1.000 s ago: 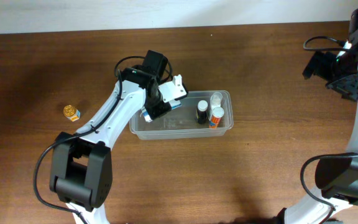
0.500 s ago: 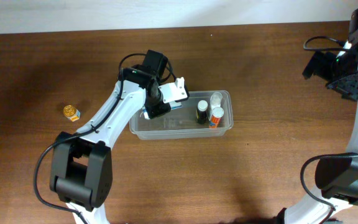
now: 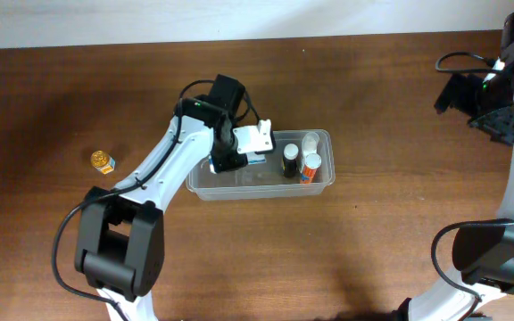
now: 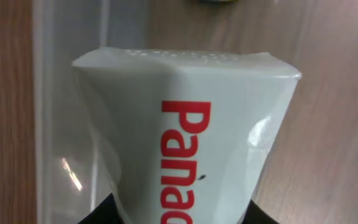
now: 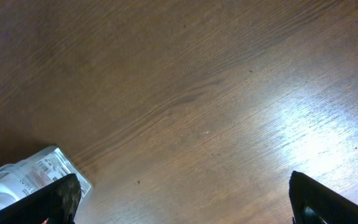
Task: Pack container
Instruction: 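Lift the Panadol box and carry it over the container, then lower the Panadol box into the container and open left gripper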
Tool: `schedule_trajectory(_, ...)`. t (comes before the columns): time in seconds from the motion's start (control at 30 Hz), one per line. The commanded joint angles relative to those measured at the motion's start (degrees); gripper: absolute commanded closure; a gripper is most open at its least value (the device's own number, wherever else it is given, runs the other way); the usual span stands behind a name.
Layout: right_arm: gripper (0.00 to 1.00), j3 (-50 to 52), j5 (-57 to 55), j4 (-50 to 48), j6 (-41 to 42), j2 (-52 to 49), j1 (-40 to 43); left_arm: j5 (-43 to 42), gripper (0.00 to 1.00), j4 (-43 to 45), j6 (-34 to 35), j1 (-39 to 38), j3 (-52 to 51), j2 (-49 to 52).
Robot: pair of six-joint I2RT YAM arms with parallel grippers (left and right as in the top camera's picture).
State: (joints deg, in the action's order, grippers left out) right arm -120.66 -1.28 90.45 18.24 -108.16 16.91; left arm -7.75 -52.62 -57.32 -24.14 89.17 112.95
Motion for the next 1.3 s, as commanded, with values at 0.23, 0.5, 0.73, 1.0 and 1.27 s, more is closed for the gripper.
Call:
schedule_trajectory(0.23, 0.02, -0.7, -0.5, 0.0, 0.7, 1.0, 0.0, -2.1, 0.64, -0.3, -6.3, -2.3, 0.9, 0.5)
schedule_trajectory(0.5, 0.02, -0.7, -0.5, 0.0, 0.7, 1.0, 0.0, -1.9, 0.64, -3.9, -6.9, -2.3, 0.9, 0.5)
schedule_trajectory(0.73, 0.02, -0.7, -0.5, 0.0, 0.7, 1.0, 0.0, -2.4, 0.64, -4.1, -9.1, -2.3, 0.7, 0.5)
schedule_trajectory(1.0, 0.01, -0.7, -0.5, 0.0, 0.7, 1.0, 0.0, -3.6, 0.64, -2.8, -13.3, -2.3, -2.2, 0.9)
schedule_trajectory(1.27, 0.02, -0.7, -0.5, 0.0, 0.7, 1.0, 0.0, -3.4, 0.64, -1.9, -13.3, -2.3, -2.5, 3.4)
